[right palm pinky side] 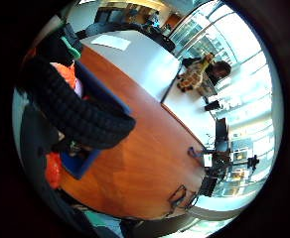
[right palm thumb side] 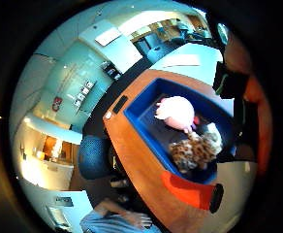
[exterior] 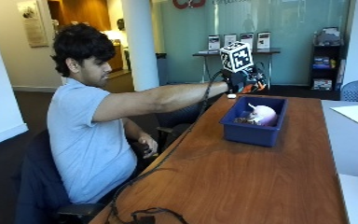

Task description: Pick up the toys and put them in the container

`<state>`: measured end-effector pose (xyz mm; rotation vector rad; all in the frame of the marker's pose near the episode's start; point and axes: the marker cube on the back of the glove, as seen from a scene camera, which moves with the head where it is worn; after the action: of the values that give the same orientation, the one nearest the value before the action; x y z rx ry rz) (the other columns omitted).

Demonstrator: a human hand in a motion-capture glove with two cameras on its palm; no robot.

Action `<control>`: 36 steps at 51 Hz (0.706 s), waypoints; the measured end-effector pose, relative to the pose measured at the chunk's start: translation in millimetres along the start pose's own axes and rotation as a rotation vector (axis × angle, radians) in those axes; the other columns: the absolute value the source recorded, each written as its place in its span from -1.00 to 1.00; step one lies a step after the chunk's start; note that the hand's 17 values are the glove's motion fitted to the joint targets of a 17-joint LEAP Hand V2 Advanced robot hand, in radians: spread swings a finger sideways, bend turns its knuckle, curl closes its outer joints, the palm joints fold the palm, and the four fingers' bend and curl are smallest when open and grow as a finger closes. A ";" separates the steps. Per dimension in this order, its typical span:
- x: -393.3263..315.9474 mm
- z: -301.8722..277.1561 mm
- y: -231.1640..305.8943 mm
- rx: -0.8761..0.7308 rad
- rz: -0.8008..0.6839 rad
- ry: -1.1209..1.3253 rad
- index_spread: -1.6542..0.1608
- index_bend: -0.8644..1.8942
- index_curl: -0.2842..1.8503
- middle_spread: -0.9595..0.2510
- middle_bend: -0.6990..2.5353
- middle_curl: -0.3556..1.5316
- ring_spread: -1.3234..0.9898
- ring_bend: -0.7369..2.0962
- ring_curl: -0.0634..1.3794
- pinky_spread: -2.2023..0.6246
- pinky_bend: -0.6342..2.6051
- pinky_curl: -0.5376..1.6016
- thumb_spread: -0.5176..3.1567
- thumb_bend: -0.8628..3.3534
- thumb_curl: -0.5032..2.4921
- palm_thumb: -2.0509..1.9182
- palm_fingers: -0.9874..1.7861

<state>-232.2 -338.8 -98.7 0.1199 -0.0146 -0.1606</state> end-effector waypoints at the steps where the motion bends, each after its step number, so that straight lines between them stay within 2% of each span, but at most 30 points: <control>1: -3.9 3.1 -3.3 -0.001 0.005 -0.008 0.50 0.09 -0.08 0.59 -0.44 -0.28 0.04 0.06 -0.25 0.31 0.12 -0.01 0.16 0.22 -0.28 0.26 0.12; 12: -23.8 41.6 -16.3 -0.062 -0.009 -0.061 0.51 0.10 -0.06 0.60 -0.46 -0.25 0.04 0.03 -0.22 0.31 0.15 0.01 0.17 0.24 -0.28 0.23 0.04; 17: -28.2 59.8 -15.7 -0.175 0.010 -0.012 0.50 0.08 -0.07 0.61 -0.46 -0.25 0.04 0.00 -0.23 0.32 0.16 0.02 0.17 0.24 -0.29 0.20 -0.02; 19: -25.1 63.6 -12.7 -0.221 0.014 0.014 0.49 0.05 -0.08 0.61 -0.47 -0.25 0.05 -0.03 -0.23 0.33 0.18 0.02 0.18 0.23 -0.31 0.18 -0.10; 25: -9.5 63.7 -2.7 -0.279 0.025 0.055 0.44 -0.16 -0.17 0.61 -0.47 -0.25 0.09 -0.16 -0.30 0.39 0.23 0.02 0.18 0.08 -0.48 -0.06 -0.38; 36: 12.4 47.4 11.7 -0.279 0.057 0.008 0.39 -0.21 -0.27 0.60 -0.49 -0.31 0.13 -0.29 -0.42 0.52 0.12 -0.07 0.09 -0.24 -0.67 -0.11 -0.39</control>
<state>-219.3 -334.9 -50.2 -0.1586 0.0122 -0.1040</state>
